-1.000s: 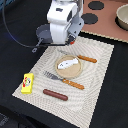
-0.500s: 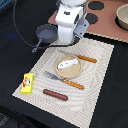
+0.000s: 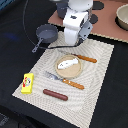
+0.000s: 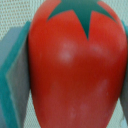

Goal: Interact with the objects in diverse but meaningful ways.

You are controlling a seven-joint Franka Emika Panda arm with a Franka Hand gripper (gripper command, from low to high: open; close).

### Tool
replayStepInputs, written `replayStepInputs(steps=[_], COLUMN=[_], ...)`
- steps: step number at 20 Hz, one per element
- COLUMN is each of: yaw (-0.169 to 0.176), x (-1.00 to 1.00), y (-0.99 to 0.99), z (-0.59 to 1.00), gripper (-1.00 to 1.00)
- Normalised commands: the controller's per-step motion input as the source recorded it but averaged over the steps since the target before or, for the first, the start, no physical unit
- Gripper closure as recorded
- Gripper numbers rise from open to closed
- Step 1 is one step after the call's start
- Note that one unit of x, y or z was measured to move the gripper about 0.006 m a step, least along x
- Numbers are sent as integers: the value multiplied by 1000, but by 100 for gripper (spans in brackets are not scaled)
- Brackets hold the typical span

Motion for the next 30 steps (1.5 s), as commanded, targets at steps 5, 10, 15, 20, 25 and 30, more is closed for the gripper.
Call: replayStepInputs(steps=[5, 10, 15, 20, 25, 30], yaw=[0, 0, 0, 0, -6, 15], x=[288, 319, 307, 187, 197, 311], y=[226, 213, 199, 83, -15, -189], z=[-38, 0, 0, 550, 995, 544], gripper=[100, -100, -100, -100, -100, -100])
